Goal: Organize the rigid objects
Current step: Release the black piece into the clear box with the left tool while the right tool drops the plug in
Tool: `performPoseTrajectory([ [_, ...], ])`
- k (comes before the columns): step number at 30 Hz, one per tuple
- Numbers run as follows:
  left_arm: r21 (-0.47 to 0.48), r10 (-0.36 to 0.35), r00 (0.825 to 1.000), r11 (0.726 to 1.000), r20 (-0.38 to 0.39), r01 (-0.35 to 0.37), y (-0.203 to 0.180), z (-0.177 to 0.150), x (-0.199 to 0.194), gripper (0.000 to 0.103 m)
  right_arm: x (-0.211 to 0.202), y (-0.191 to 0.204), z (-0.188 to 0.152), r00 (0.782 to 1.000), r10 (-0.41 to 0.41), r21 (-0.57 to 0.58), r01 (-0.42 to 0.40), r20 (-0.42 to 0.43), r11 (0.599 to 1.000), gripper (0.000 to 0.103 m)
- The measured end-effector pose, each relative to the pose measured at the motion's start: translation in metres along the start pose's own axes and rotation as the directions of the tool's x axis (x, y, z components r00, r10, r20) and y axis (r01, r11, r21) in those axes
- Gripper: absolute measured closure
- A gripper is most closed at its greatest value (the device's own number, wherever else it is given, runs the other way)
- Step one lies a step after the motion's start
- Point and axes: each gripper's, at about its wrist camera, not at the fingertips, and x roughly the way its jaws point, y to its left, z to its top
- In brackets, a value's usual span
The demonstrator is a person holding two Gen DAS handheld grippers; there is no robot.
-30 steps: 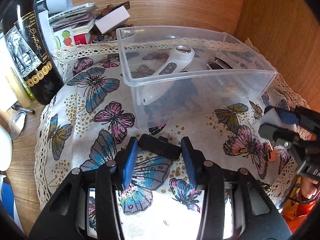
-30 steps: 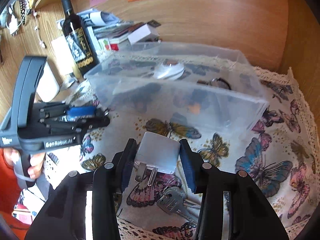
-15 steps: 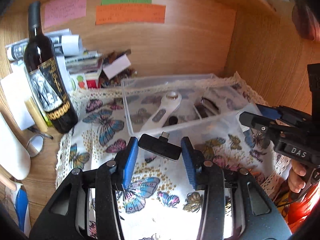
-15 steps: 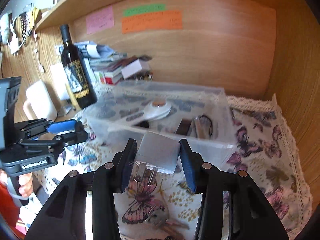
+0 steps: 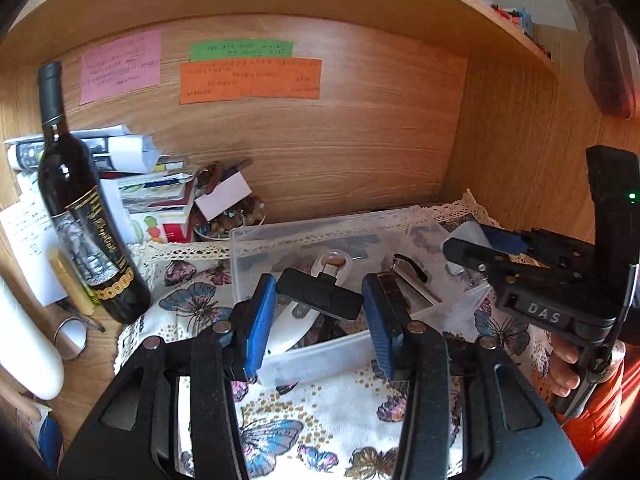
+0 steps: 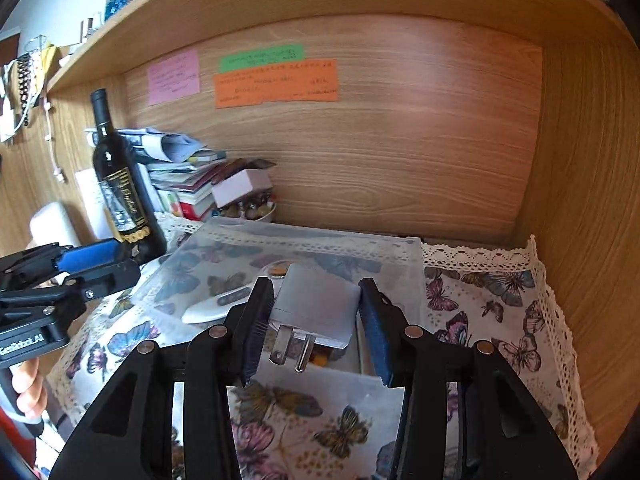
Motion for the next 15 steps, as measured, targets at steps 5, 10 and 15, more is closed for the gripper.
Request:
performPoseTrajectory([
  [5,0.005,-0.006,0.999,1.0,-0.036,0.006,-0.006,0.002,0.025,0.059,0.02,-0.008,-0.002,0.999,-0.004,0.013,0.004,-0.039,1.0,0.062],
  [10,0.005,-0.029,0.995,1.0,-0.096,0.03,-0.01,0.0,0.051,0.059,0.037,-0.016,-0.008,0.997,-0.005,0.015,0.006,-0.079,1.0,0.062],
  [15,0.012,-0.049,0.987,0.999,-0.155,0.051,-0.017,-0.003,0.076,0.059,0.05,-0.021,-0.014,0.993,0.005,0.027,-0.002,-0.115,1.0,0.062],
])
